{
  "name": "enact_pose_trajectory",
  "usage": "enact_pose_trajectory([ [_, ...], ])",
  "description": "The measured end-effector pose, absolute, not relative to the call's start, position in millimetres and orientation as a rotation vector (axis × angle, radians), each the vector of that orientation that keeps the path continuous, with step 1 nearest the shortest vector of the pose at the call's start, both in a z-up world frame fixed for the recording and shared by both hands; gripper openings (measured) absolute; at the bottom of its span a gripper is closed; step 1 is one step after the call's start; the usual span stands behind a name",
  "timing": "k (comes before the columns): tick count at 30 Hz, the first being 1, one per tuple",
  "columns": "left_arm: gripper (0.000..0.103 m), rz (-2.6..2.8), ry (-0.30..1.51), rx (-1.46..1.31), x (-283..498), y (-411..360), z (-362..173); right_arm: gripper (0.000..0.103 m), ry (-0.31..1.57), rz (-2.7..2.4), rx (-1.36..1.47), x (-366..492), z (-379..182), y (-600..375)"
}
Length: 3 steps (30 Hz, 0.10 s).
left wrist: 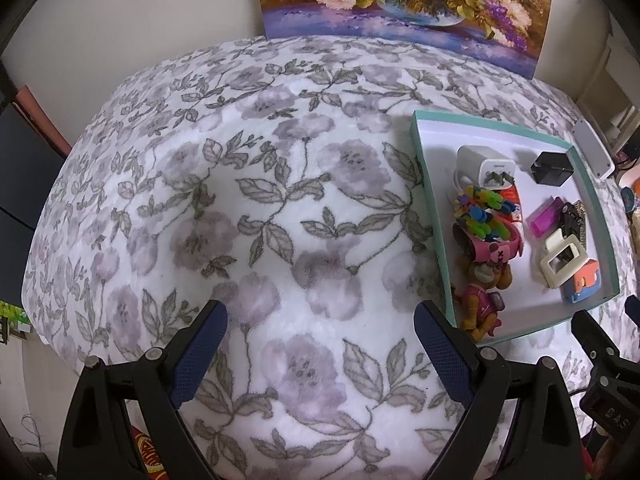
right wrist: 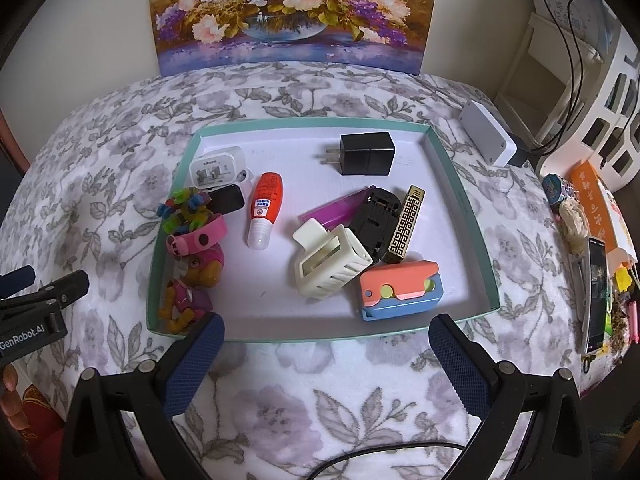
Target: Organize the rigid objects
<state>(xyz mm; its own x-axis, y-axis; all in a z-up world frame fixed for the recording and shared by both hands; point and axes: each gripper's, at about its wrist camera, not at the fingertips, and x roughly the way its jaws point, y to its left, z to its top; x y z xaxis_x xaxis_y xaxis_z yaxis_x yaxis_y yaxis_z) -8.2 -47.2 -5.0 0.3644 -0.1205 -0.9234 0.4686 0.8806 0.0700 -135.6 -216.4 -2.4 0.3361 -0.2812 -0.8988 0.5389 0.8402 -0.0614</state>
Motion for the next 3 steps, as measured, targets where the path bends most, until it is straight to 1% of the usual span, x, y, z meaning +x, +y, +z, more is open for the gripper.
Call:
enact_pose_trajectory([
  [3, 0.095, -0.400, 1.144, 0.351, -8.6, -48.9, -5.0, 0.103, 1.105, -0.542, 0.266, -135.2, -2.2, -216.2],
])
